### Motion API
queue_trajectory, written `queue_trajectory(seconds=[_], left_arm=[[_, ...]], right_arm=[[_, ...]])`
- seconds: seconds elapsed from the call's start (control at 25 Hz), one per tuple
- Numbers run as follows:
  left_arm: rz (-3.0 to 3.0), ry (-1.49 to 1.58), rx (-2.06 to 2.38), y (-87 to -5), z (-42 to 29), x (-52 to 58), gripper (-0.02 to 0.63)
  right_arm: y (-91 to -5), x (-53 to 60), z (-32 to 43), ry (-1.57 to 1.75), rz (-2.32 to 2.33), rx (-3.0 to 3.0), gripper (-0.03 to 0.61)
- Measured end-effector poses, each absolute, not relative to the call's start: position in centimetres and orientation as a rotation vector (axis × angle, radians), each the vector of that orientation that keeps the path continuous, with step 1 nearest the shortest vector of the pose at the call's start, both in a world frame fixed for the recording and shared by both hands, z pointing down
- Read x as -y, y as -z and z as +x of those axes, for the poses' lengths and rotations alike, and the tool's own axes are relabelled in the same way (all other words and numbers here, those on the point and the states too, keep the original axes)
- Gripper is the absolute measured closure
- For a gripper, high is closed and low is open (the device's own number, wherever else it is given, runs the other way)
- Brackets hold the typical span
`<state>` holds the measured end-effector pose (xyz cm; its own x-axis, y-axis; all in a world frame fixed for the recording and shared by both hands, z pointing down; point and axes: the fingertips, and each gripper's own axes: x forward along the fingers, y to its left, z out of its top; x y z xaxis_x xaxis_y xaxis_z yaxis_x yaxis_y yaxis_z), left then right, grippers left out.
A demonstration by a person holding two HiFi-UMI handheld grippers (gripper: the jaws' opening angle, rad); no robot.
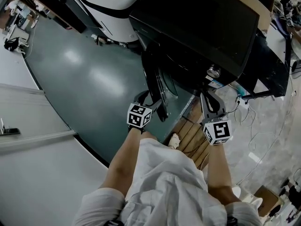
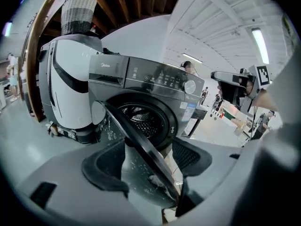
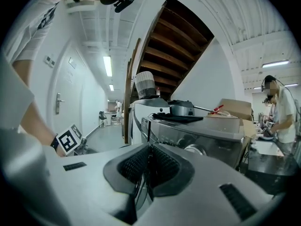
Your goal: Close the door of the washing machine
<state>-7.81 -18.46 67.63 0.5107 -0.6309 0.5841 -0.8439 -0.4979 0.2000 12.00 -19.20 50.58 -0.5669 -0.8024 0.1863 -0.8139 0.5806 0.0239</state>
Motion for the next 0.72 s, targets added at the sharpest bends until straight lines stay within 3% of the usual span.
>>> queue_trajectory(seconds=[0.72], left_arm=[[2.342,-0.615,1.164,-67.7,-1.9,20.5,0.281]], right_arm=[[-50.8,18.1,19.0,-0.086,1.448,2.572,0.546]])
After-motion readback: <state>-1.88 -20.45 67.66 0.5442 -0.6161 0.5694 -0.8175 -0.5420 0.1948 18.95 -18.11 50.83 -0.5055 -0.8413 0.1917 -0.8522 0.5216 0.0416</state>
